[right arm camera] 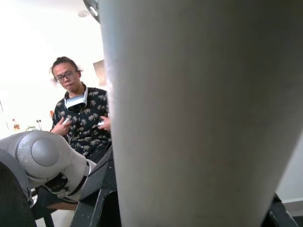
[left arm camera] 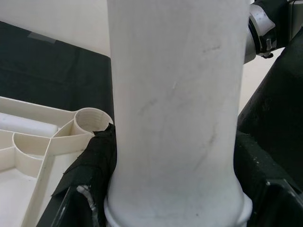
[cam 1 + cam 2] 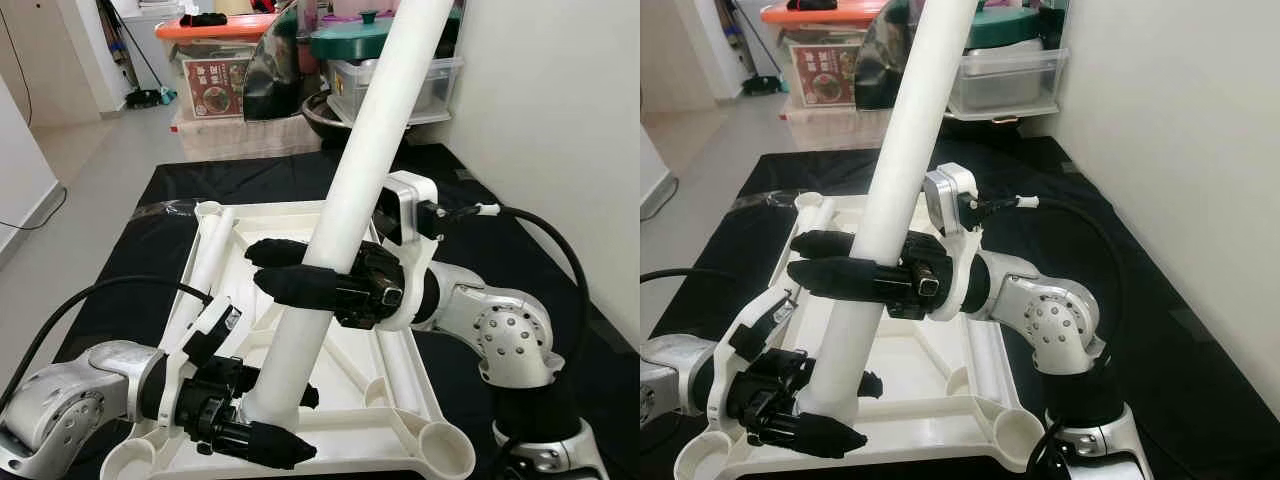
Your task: Building children table
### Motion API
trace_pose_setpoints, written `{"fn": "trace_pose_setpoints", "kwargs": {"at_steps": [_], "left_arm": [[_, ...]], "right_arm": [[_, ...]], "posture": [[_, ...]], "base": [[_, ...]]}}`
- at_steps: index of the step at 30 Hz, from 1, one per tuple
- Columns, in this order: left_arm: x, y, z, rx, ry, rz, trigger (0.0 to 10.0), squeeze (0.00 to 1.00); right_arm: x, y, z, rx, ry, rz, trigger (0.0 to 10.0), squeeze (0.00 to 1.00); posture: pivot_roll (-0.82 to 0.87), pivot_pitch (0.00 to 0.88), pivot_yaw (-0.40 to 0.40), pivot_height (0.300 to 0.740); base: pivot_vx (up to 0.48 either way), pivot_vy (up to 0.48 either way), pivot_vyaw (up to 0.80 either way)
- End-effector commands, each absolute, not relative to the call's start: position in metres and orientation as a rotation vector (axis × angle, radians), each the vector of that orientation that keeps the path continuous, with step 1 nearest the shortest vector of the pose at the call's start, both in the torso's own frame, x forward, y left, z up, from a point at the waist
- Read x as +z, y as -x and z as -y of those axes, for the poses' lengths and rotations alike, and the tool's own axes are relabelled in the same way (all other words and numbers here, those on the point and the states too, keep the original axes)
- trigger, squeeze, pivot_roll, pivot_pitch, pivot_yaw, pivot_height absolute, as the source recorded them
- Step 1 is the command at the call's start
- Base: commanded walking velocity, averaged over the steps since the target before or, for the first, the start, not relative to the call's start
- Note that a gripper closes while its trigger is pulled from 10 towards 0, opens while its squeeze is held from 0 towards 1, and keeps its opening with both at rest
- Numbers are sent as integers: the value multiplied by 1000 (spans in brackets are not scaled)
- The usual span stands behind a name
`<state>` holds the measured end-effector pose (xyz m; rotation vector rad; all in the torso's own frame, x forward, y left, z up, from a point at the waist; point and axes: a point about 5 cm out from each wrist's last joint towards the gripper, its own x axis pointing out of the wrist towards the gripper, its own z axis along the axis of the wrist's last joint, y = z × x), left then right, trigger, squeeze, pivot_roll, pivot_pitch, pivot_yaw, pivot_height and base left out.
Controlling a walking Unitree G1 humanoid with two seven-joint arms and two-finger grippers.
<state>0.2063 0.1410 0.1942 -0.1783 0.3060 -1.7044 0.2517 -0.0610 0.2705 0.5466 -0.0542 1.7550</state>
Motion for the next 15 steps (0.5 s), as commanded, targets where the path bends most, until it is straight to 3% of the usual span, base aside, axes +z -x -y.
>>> {"fn": "trace_pose_setpoints", "kwargs": {"at_steps": [1,2,3,7,8,12,13,15], "left_arm": [[188,-199,-137,-1742,159,-365,0,0],[188,-201,-136,-1719,153,-359,10000,0],[188,-203,-136,-1706,145,-353,10000,0],[187,-207,-137,-1678,117,-340,10000,0],[187,-209,-138,-1660,103,-332,10000,0],[185,-216,-139,-1615,71,-316,10000,0],[182,-226,-142,-1530,10,-296,10000,0],[181,-229,-143,-1507,-6,-291,10000,0]], "right_arm": [[284,-256,62,1734,-524,130,0,0],[285,-256,62,1724,-518,137,0,0],[285,-256,60,1714,-509,136,9922,0],[283,-260,59,1645,-487,128,10000,16],[282,-262,58,1612,-494,124,10000,1000],[280,-267,57,1539,-503,115,10000,1000],[278,-275,58,1444,-505,97,10000,447],[277,-277,58,1419,-505,92,10000,447]], "posture": [[31,0,40,740],[31,0,40,740],[31,0,40,740],[31,0,40,740],[29,0,40,740],[26,0,40,740],[24,0,40,740],[24,0,40,740]], "base": [[0,0,0],[0,0,0],[0,0,0],[0,0,0],[0,0,0],[0,0,0],[0,0,0],[0,0,0]]}}
